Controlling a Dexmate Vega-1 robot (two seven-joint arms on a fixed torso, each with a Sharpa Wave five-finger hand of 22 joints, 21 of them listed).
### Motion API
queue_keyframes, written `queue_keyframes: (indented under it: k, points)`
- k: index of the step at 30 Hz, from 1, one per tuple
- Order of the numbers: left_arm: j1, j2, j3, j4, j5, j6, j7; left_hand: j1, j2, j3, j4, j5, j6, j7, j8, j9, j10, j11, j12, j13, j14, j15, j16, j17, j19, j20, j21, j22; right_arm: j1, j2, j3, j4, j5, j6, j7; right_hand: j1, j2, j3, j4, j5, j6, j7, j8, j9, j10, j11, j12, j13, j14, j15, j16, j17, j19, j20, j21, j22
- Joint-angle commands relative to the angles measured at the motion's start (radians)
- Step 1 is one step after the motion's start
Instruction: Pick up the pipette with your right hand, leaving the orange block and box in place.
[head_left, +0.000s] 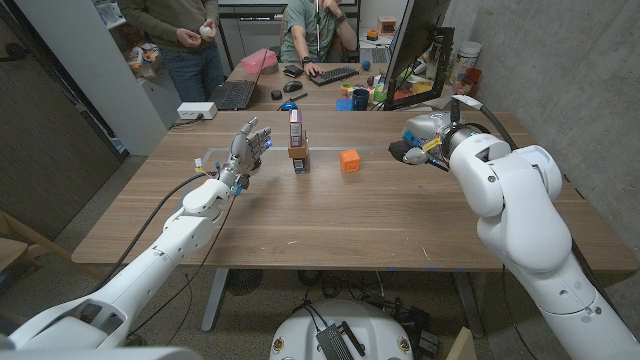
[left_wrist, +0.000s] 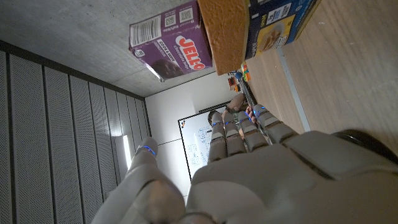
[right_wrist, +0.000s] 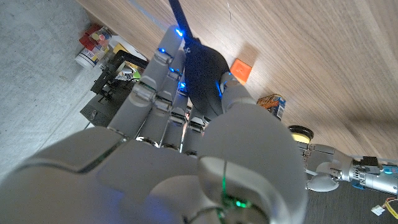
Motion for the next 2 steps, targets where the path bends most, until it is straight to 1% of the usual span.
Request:
queue_keyframes:
  k: [1, 2]
  points:
    - [0.0, 0.0, -0.001, -0.004, 0.002, 0.005, 0.008, 0.0, 0.007, -0.007, -0.002, 0.007, 0.004, 0.0, 0.005, 0.005, 0.0, 0.001, 0.005, 0.005, 0.001, 0.004, 0.006, 0.006, 0.004, 0.004, -0.001, 0.004, -0.006, 0.013, 0.008, 0.01, 0.003, 0.013, -0.007, -0.008, 0.0, 0.008, -0.001, -0.005, 0.002, 0.005, 0.007, 0.006, 0.0, 0.001, -0.001, 0.006, 0.007, 0.002, 0.0, 0.003, 0.0, -0.002, 0.01, 0.005]
    - [-0.001, -0.001, -0.001, -0.001, -0.001, 0.0, 0.001, 0.0, 0.007, -0.007, -0.002, 0.007, 0.003, 0.001, 0.005, 0.005, 0.0, 0.001, 0.005, 0.005, 0.0, 0.005, 0.006, 0.006, 0.004, 0.004, -0.001, 0.004, -0.006, 0.012, 0.007, 0.011, 0.001, 0.014, -0.007, -0.007, 0.001, 0.009, -0.001, -0.005, 0.001, 0.006, 0.007, 0.006, 0.001, 0.001, -0.001, 0.007, 0.005, 0.0, -0.001, 0.003, 0.0, -0.002, 0.01, 0.005]
